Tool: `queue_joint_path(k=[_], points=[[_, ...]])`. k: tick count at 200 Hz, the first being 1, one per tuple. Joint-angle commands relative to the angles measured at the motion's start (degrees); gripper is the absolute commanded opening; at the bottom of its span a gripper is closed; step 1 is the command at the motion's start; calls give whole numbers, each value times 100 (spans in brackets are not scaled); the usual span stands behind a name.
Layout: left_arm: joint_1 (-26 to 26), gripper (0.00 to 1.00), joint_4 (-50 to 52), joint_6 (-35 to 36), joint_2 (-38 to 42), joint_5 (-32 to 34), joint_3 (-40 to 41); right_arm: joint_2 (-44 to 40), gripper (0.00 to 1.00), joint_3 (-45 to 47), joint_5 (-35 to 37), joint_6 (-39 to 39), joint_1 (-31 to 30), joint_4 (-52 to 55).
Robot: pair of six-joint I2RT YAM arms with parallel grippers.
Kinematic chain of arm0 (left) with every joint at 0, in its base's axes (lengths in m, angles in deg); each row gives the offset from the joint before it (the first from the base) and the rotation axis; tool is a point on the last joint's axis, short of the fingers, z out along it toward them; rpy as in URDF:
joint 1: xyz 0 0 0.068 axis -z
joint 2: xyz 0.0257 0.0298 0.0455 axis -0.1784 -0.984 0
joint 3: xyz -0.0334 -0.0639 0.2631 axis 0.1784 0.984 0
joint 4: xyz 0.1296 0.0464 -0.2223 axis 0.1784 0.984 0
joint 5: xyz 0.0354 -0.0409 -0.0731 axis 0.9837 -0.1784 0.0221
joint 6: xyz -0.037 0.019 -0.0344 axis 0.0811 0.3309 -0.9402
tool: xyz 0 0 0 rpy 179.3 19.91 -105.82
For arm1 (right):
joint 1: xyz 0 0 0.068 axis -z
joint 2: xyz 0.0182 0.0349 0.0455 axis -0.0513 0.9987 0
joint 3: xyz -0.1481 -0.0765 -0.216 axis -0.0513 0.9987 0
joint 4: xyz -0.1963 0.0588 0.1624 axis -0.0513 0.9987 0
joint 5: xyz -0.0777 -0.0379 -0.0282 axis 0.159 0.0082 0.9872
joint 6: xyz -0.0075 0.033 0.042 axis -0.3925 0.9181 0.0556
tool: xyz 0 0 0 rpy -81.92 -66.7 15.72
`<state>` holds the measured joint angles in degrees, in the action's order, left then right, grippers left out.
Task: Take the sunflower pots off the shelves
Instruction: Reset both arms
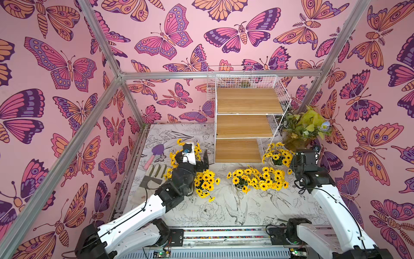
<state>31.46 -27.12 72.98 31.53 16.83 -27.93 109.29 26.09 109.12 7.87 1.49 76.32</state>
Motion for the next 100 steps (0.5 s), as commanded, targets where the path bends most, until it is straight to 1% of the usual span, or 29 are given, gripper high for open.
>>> queue_joint_path(k=[1,11,20,26,38,49,63,71,77,85,100], points=[[-578,100,-571,-228,-8,694,492,-139,99,226,770,126,112,-577],[-854,100,-813,-214,-27,953,638,-131,99,286,980,173,170,-611],[-1166,100,-600,-268,-55,974,585,-144,99,356,1081,172,308,-676],[-1400,100,-360,-304,-107,965,497,-148,99,418,1022,119,444,-803],[-1886,100,-19,-292,-217,980,348,-66,99,523,703,-50,798,-1093],[-2299,100,172,-487,-238,907,292,200,99,467,375,-82,1176,-1139],[-2836,100,-45,-651,-327,770,398,588,99,453,-57,-85,1618,-1212],[-3161,100,-199,-674,-430,631,464,746,99,469,-431,16,1839,-1226],[-3379,100,-310,-614,-553,514,507,825,99,507,-700,17,1906,-1309],[-3635,100,-356,-533,-768,397,521,902,99,540,-860,-60,1903,-1406],[-3929,100,-468,-251,-1230,198,557,987,98,674,-1126,-126,1903,-1695]])
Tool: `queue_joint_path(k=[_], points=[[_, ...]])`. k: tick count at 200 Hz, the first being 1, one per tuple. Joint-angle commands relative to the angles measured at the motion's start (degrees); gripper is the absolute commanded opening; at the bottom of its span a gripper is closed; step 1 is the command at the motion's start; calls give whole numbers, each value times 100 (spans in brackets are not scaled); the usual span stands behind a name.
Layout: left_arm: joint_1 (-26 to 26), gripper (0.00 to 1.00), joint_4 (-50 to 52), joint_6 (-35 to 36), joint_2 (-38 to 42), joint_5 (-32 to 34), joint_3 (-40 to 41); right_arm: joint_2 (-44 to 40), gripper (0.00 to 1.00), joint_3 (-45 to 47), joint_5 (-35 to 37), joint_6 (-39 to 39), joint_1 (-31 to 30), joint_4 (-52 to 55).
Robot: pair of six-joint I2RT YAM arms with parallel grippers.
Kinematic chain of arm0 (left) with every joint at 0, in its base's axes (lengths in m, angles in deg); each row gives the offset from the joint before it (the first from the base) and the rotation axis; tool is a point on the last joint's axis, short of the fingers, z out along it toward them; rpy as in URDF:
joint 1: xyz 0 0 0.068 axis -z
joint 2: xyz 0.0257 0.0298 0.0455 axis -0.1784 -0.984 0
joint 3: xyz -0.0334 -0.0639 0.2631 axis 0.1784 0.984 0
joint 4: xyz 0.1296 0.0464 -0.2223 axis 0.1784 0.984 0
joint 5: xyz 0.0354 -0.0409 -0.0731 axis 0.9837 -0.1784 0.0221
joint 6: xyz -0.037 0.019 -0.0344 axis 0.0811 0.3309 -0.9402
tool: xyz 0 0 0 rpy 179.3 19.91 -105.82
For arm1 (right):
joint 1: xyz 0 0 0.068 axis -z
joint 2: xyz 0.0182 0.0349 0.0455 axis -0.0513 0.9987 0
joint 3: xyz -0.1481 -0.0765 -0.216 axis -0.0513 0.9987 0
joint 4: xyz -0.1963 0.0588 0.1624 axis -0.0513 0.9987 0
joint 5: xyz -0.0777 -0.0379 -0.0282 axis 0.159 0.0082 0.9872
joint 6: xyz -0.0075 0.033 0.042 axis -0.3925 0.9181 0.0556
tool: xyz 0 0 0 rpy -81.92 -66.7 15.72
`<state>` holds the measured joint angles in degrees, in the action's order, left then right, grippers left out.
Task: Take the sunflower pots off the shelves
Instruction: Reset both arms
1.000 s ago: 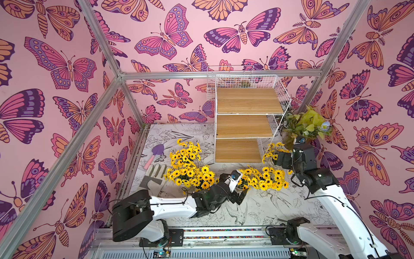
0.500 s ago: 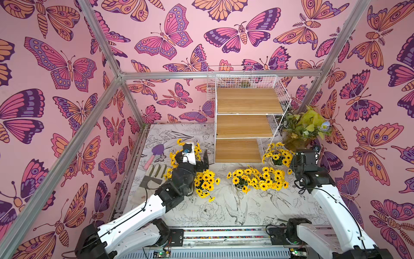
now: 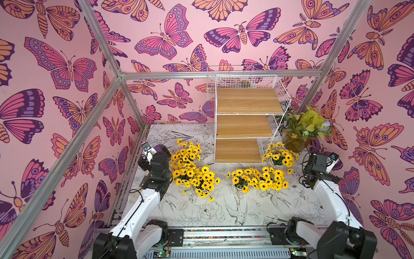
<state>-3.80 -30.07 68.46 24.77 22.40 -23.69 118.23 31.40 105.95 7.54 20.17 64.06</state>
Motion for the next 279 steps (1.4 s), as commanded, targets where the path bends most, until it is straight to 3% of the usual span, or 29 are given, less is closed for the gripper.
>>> queue_joint_path(k=[1,13,31,48,70,86,99,117,141,149,168,181,198,213,233,279], points=[[-412,100,-192,215,-589,-360,141,101,98,157,-823,-103,30,-491],[-454,100,-423,231,-872,-417,278,152,98,256,-1034,-198,26,-720],[-448,99,-1250,663,-1447,-1095,579,152,98,374,-1329,-193,26,-990],[-451,99,-1409,774,-1871,-1111,589,128,98,481,-1672,-176,19,-1224],[-481,99,-2969,1084,-2338,-1720,1136,78,99,815,-1922,-402,-45,-1891],[-491,99,-2356,1170,-2342,-2268,879,7,99,1180,-2345,-554,-51,-2521],[-490,99,-2836,1384,-2521,-2532,971,-48,99,1511,-2846,-600,-70,-3148],[-495,99,-2553,1398,-2475,-2756,888,-88,99,1869,-3078,-589,-168,-3801],[-490,99,-3297,1521,-2671,-3063,1252,-68,99,2194,-3062,-802,-412,-4516],[-475,99,-3983,1723,-2892,-3215,1399,-28,99,2295,-3132,-772,-439,-4789],[-473,99,-3351,1631,-2679,-3290,1262,116,99,2439,-3251,-703,-542,-5348],[-473,99,-3892,1729,-2881,-3301,1365,347,99,2504,-3125,-834,-778,-5808],[-473,99,-3407,1631,-2717,-3303,1257,631,99,2429,-3045,-1115,-1067,-6099],[-472,99,-3834,1713,-2855,-3288,1357,830,99,2380,-2883,-1270,-1282,-6380],[-446,99,-3512,1645,-2750,-3251,1282,1148,99,2386,-2869,-1404,-1429,-6764],[-446,99,-3775,1685,-2830,-3200,1347,2073,99,2309,-2860,-1409,-1469,-7541]])
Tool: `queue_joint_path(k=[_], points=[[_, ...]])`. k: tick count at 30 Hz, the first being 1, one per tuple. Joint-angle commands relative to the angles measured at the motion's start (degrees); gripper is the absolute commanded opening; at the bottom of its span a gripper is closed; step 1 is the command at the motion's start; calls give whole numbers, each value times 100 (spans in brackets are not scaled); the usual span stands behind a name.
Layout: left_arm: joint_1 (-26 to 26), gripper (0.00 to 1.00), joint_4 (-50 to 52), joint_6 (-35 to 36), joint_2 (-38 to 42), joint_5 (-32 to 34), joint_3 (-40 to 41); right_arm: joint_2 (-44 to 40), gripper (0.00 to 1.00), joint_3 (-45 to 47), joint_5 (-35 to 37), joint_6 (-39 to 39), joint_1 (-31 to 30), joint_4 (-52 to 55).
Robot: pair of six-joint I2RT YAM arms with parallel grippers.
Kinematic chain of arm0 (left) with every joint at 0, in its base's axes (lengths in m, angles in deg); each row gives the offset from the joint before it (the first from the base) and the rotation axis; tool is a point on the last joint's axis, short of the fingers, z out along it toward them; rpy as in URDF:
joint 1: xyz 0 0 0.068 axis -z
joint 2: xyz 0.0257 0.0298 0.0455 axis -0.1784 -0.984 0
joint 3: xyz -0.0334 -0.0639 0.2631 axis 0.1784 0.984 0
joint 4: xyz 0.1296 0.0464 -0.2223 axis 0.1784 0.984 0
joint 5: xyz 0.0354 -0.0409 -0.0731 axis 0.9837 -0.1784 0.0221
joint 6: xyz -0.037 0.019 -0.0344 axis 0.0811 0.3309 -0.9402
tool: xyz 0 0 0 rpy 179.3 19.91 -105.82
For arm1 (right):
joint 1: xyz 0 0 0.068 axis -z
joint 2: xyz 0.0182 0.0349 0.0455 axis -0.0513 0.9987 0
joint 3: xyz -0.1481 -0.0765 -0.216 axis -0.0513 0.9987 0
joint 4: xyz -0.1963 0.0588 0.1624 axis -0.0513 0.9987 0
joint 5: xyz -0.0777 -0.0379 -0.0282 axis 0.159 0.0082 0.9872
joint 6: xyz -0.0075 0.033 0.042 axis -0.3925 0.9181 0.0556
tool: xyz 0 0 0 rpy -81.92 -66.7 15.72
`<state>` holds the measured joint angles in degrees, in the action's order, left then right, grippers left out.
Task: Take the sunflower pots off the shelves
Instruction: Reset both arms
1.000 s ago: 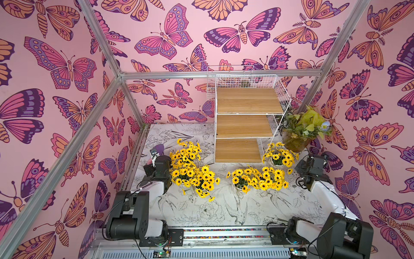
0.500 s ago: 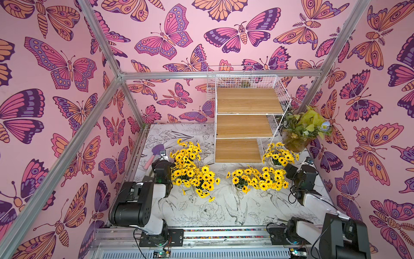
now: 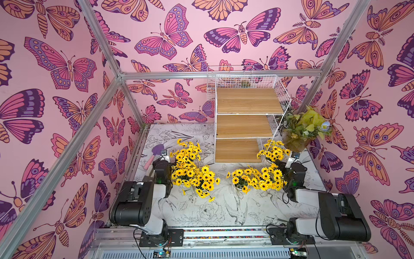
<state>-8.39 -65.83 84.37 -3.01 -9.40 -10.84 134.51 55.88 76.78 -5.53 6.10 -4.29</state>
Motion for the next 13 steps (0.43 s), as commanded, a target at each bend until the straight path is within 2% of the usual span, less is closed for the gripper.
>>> queue_joint_path(k=[1,13], points=[[13,99,-214,95,-56,-20,65,465,99,-140,54,-104,-65,-726],[13,99,-144,75,-34,-11,50,626,99,-572,-42,-291,-193,-49]])
